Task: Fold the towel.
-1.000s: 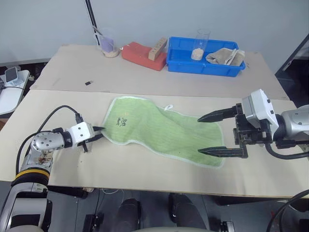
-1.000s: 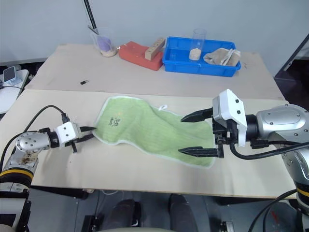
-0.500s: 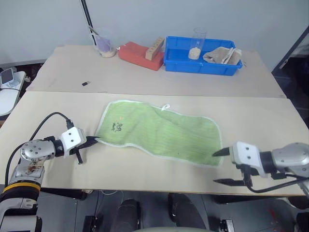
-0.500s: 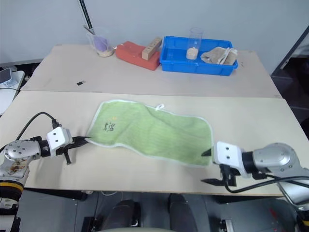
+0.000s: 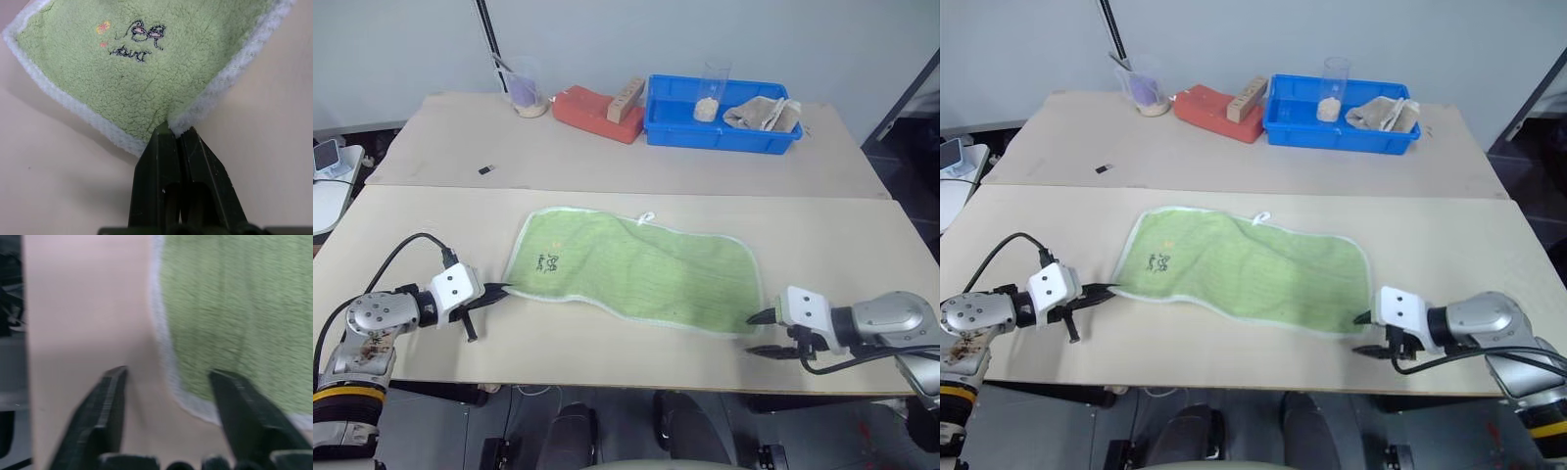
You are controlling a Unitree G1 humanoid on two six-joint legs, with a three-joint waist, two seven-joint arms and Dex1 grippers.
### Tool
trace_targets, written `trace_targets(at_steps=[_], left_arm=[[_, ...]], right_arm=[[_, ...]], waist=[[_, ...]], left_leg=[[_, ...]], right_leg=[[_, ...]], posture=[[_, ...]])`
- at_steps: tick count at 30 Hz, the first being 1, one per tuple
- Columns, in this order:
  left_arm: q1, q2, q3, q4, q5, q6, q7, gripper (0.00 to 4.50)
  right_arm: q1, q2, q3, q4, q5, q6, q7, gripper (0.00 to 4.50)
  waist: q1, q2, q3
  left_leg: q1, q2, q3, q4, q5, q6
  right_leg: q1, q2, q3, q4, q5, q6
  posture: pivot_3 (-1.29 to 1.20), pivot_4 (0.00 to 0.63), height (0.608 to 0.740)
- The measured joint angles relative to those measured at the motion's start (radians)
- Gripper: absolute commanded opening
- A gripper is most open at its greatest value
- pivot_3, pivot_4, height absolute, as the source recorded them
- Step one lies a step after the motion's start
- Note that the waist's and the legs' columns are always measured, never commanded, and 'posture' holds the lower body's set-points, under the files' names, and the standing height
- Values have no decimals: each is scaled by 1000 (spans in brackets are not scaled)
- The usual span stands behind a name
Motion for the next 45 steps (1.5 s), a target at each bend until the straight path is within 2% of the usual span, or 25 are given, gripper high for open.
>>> trace_targets(at_steps=[5,12,17,21,24,25,29,32,34,36,38,42,45], left_arm=[[14,0,0,-16,0,2,10,0],[31,6,3,-58,-9,51,5,0],[14,34,51,-149,-160,339,-33,0],[-232,-12,94,-103,-262,570,34,0],[-469,-49,107,36,-274,632,86,0],[-565,-62,106,97,-271,633,102,0],[-789,-60,106,295,-230,586,118,0],[-920,-42,104,436,-185,521,105,0],[-961,-24,98,478,-162,482,78,0],[-962,-8,85,490,-145,456,37,0],[-888,24,71,455,-135,441,-32,0],[-591,52,43,282,-133,454,-139,0],[-361,70,33,101,-141,486,-185,0]], right_arm=[[-18,10,1,62,-22,-69,-7,30],[-23,23,1,98,-26,-149,5,30],[-45,-7,-60,92,87,-12,66,30],[-304,27,-98,179,146,94,40,30],[-612,88,-93,379,117,99,-10,30],[-739,115,-91,466,91,86,-35,30],[-1009,152,-83,711,15,-23,-72,30],[-1149,158,-80,869,-32,-108,-76,30],[-1187,151,-81,900,-41,-140,-52,30],[-1164,129,-81,884,-41,-158,-2,30],[-1021,87,-85,783,-29,-194,74,30],[-630,63,-87,561,-10,-220,138,30],[-400,56,-107,378,21,-209,142,30]], waist=[[0,-3,-2],[1,-7,-4],[2,-6,-4],[0,-7,-3],[-10,-7,-2],[-13,-7,-2],[-22,-7,-2],[-28,-6,-2],[-30,-6,-2],[-29,-5,-2],[-27,-4,-3],[-21,1,-4],[-17,3,-3]], left_leg=[[0,0,0,0,0,0],[1,0,0,0,0,0],[0,0,0,0,0,0],[0,0,-1,3,1,0],[1,-1,0,3,1,1],[0,-1,-1,1,2,0],[-3,-1,-2,-7,1,1],[-9,-1,-2,-13,1,1],[-14,-1,-1,-15,1,1],[-16,-1,-1,-16,-1,2],[-16,-1,-1,-16,-3,3],[-21,-1,0,-14,-4,4],[-20,-1,1,-11,-4,3]], right_leg=[[1,0,0,0,0,0],[1,0,0,0,0,-1],[-1,0,0,1,0,0],[0,1,0,2,2,2],[1,2,0,2,5,3],[0,2,0,1,6,2],[-3,3,0,-2,7,-5],[-7,2,0,-4,8,-6],[-11,1,-1,-7,8,-6],[-12,-1,-3,-9,8,-5],[-12,-2,-5,-10,7,-3],[-16,-5,-6,-9,5,-1],[-16,-5,-5,-6,5,-1]], posture=[[0,150,714],[0,150,714],[0,150,714],[0,150,714],[0,150,714],[0,150,714],[0,150,714],[0,150,714],[0,150,714],[0,150,714],[0,150,714],[0,150,714],[0,150,714]])
